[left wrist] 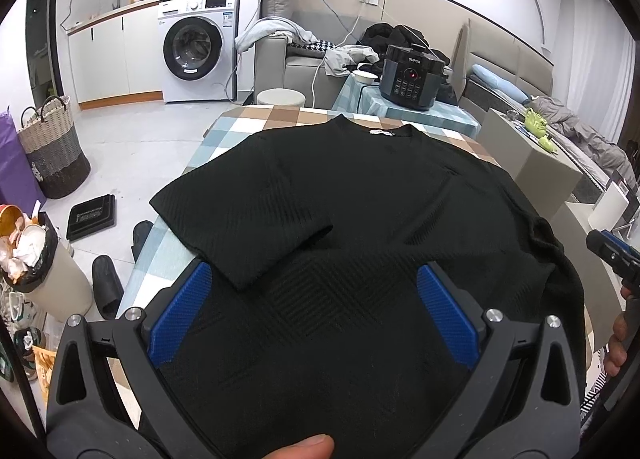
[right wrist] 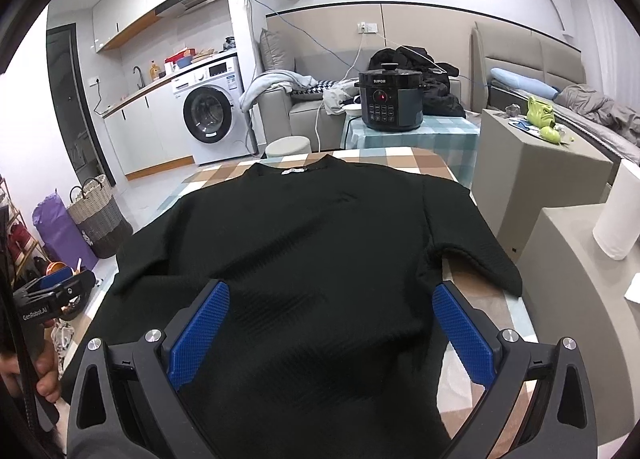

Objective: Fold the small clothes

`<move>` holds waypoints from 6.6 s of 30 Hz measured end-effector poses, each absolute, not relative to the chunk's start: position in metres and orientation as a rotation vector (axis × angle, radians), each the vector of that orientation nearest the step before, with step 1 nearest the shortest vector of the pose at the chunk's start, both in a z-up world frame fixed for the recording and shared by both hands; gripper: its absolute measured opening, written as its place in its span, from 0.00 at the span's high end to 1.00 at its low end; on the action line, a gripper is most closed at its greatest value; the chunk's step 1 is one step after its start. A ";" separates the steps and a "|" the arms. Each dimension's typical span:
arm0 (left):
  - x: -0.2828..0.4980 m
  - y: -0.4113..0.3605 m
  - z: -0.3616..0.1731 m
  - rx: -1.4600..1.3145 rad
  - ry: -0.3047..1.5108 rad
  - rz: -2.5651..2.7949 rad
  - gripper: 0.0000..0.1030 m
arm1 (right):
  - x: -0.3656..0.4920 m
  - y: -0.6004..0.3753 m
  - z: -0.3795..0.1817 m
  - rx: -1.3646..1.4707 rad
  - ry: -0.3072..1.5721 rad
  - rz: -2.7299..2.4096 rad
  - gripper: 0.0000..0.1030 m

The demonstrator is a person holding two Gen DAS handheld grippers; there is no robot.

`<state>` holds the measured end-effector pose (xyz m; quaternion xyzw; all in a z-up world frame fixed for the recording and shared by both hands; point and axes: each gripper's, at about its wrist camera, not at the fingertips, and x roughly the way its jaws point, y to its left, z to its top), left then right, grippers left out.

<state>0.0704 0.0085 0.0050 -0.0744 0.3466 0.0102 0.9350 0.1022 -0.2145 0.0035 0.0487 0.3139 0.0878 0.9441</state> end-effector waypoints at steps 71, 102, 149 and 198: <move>0.149 0.086 -0.057 -0.213 0.782 0.157 0.19 | 0.268 -0.214 -0.059 0.107 0.952 0.350 0.92; 0.136 0.156 -0.101 -0.658 0.890 0.104 0.41 | 0.196 -0.228 -0.047 0.284 0.944 0.325 0.44; 0.287 0.049 -0.015 -0.314 0.866 -0.037 0.47 | 0.184 -0.264 -0.057 0.360 0.952 0.237 0.44; 0.036 0.126 -0.099 -0.342 0.918 0.193 0.94 | 0.038 -0.352 -0.084 0.381 0.929 0.066 0.94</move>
